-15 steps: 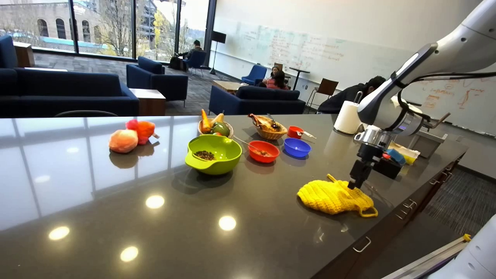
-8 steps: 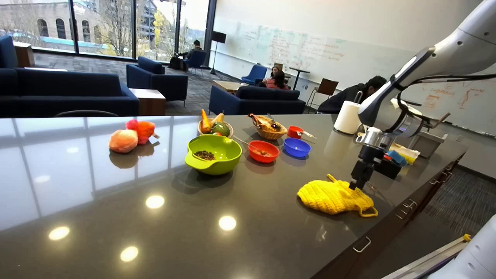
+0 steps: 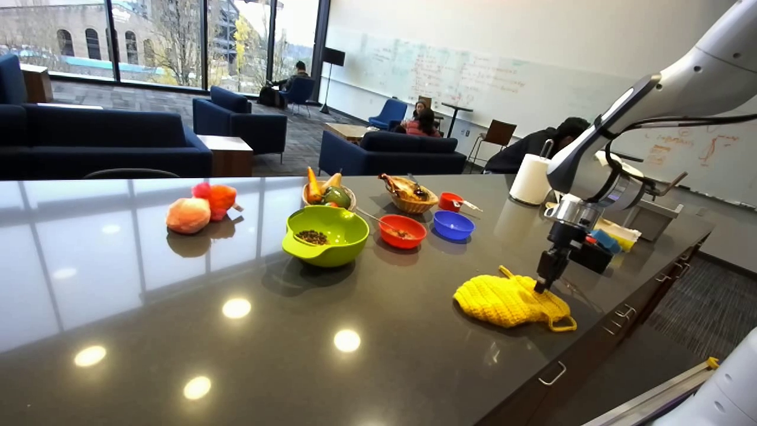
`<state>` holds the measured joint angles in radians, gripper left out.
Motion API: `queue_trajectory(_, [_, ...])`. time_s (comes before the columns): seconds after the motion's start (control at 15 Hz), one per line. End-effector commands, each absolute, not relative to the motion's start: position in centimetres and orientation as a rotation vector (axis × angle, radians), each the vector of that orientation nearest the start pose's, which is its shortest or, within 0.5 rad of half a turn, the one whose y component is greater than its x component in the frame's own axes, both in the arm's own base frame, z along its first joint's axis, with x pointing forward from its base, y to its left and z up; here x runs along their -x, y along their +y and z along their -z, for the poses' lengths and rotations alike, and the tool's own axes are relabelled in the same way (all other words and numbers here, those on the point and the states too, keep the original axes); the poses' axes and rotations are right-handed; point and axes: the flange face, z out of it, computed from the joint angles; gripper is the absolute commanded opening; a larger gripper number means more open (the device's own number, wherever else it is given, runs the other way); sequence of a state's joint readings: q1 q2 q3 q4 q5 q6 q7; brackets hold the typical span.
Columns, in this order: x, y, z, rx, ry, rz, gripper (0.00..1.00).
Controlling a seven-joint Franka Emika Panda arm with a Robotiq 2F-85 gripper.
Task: Flip the yellow cloth.
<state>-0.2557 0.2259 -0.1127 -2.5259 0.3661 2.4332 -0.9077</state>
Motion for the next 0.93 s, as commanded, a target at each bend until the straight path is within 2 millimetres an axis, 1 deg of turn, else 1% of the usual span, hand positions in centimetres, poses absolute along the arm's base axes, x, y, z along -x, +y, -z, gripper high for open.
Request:
queue_trajectory(0.0, [-39.9,-15.8,-17.5,2.801,-0.31,-0.2,0.06])
queue_trajectory(0.07, [-40.0,-15.9,-17.6,2.805,-0.313,-0.196,0.01])
queue_trajectory(0.13, [-40.1,-15.9,-17.7,2.81,-0.315,-0.193,0.0])
queue_trajectory(0.33, [-40.8,-16.2,-18.4,2.829,-0.33,-0.161,0.01])
queue_trajectory(0.73, [-43.4,-16.3,-21.3,2.874,-0.372,-0.042,0.01])
queue_trajectory(0.87, [-44.2,-16.3,-22.6,2.889,-0.384,0.009,0.01])
